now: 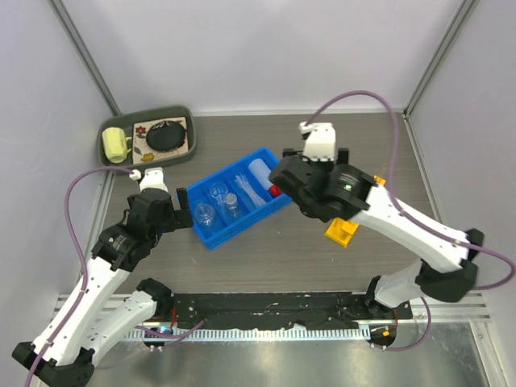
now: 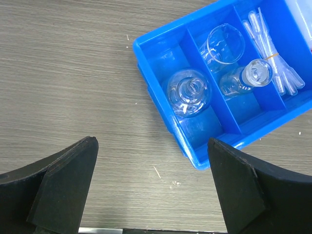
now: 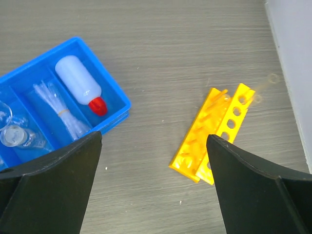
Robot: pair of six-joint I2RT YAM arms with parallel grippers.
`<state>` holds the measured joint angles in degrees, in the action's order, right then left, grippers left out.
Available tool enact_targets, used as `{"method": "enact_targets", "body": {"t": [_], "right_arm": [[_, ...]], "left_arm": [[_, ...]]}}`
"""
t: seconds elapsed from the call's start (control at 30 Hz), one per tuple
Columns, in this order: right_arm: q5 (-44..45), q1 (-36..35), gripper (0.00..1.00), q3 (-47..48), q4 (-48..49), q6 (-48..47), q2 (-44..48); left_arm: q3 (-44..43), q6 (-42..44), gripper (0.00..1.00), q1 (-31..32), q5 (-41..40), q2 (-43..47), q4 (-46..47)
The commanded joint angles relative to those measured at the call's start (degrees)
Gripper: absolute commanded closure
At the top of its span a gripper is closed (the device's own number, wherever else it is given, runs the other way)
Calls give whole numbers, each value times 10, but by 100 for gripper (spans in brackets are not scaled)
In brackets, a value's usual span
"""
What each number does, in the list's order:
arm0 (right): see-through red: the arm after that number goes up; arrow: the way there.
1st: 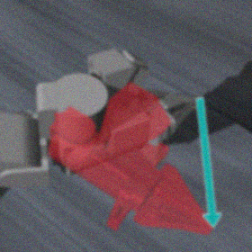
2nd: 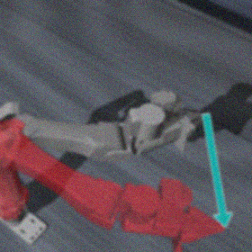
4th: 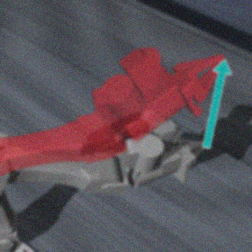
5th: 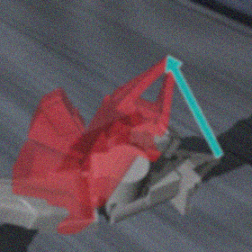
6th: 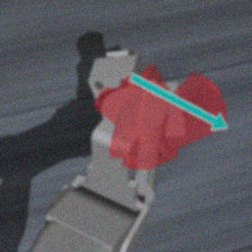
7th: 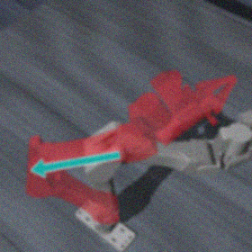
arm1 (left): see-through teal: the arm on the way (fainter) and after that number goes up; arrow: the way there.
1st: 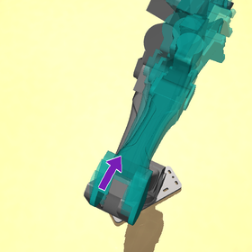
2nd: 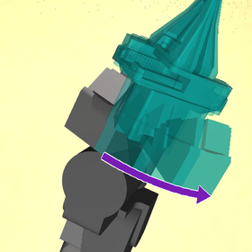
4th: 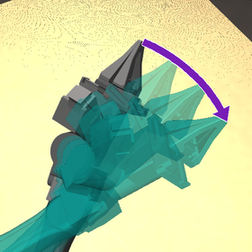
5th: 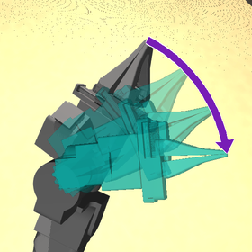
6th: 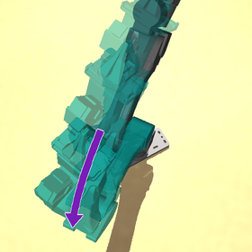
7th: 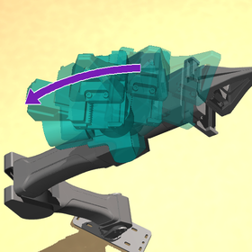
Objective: Organize the chemistry lab equipment
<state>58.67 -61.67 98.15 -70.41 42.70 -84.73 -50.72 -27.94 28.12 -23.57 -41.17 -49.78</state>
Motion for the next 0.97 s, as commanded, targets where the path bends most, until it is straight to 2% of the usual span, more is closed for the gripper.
{"method": "enact_targets", "body": {"t": [0.0,0.47,0.73,0.83,0.93], "right_arm": [[76,-1,6,-35,32,-2,105],[136,-1,5,-93,106,-113,246],[104,-1,4,-101,151,-154,268],[90,-1,4,-136,195,-168,290],[117,-1,4,-128,176,-145,270]], "left_arm": [[-21,6,0,2,-15,15,28],[-85,25,0,3,-30,-1,84],[-103,25,0,2,-28,-3,79],[-107,25,0,3,-23,-3,79],[-111,25,0,2,-23,-1,74]]}}
